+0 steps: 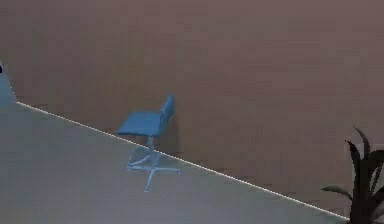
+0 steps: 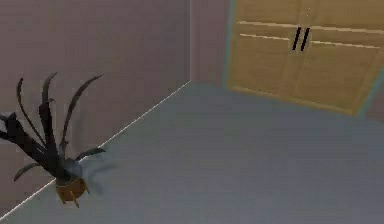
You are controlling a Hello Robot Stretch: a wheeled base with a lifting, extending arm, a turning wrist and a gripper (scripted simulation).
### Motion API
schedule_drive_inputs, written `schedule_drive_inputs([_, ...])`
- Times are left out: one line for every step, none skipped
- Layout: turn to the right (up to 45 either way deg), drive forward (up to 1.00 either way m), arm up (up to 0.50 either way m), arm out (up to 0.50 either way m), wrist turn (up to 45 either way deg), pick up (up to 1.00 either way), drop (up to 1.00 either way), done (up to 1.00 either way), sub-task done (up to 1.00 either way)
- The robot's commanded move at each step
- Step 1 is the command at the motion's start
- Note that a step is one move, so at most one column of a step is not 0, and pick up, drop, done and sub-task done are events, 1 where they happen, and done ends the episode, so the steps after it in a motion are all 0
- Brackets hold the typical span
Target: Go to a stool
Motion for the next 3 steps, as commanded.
schedule_drive_inputs([0.0,0.80,0.00,0.00,0.0,0.00,0.00,0.00,0.00])
schedule_drive_inputs([-21.0,0.00,0.00,0.00,0.0,0.00,0.00,0.00,0.00])
schedule_drive_inputs([0.0,0.00,0.00,0.00,0.0,0.00,0.00,1.00,0.00])
